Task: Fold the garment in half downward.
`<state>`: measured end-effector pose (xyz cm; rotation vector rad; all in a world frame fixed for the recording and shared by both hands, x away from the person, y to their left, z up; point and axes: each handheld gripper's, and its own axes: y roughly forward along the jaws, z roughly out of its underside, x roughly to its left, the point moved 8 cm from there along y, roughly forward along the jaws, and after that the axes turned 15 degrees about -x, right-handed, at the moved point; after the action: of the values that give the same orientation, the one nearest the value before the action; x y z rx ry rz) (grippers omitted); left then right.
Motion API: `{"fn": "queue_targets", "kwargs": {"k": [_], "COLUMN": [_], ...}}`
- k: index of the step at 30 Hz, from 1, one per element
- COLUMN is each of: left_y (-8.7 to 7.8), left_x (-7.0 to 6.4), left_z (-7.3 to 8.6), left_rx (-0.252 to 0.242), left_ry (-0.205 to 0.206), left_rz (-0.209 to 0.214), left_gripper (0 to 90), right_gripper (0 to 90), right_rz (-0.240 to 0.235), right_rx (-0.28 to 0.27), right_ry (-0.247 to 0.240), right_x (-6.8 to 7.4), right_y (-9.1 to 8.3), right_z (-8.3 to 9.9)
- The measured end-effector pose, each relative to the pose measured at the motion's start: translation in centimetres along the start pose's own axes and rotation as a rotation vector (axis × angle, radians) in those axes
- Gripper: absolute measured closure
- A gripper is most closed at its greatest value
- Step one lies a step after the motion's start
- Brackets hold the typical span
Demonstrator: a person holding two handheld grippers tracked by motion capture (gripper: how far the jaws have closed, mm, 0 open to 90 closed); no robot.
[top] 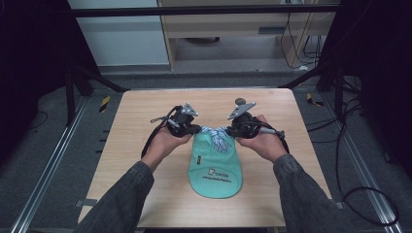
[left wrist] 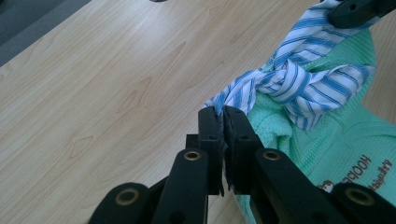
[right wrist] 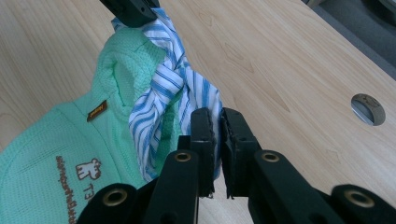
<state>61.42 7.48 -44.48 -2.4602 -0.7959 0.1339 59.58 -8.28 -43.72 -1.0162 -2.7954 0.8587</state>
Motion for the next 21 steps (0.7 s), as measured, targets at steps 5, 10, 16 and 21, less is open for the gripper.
{"fn": "queue_targets", "kwargs": {"k": [5, 10, 16, 21], "left_y": [-0.1, -0.2, -0.1, 0.0], "left_x": [0.0, 0.1, 0.0, -0.1], "left_z": [-0.2, -0.4, -1.0, -1.4], "left_rx": [0.006, 0.002, -0.008, -0.012], "left_ry": [0.013, 0.016, 0.02, 0.029], "left_rz": [0.002, -0.001, -0.003, -0.003], "left_gripper": [86.6, 86.6, 86.6, 86.6], "right_gripper": [84.0, 84.0, 84.0, 84.0], "right_rz": [-0.001, 0.003, 0.007, 0.011], "right_rx": [0.008, 0.0, -0.004, -0.007], "right_ry": [-0.003, 0.0, -0.01, -0.015], "right_x": [0.0, -0.1, -0.3, -0.6], "right_y": [0.0, -0.1, -0.5, -0.7], "right_z": [0.0, -0.2, -0.3, -0.4]}}
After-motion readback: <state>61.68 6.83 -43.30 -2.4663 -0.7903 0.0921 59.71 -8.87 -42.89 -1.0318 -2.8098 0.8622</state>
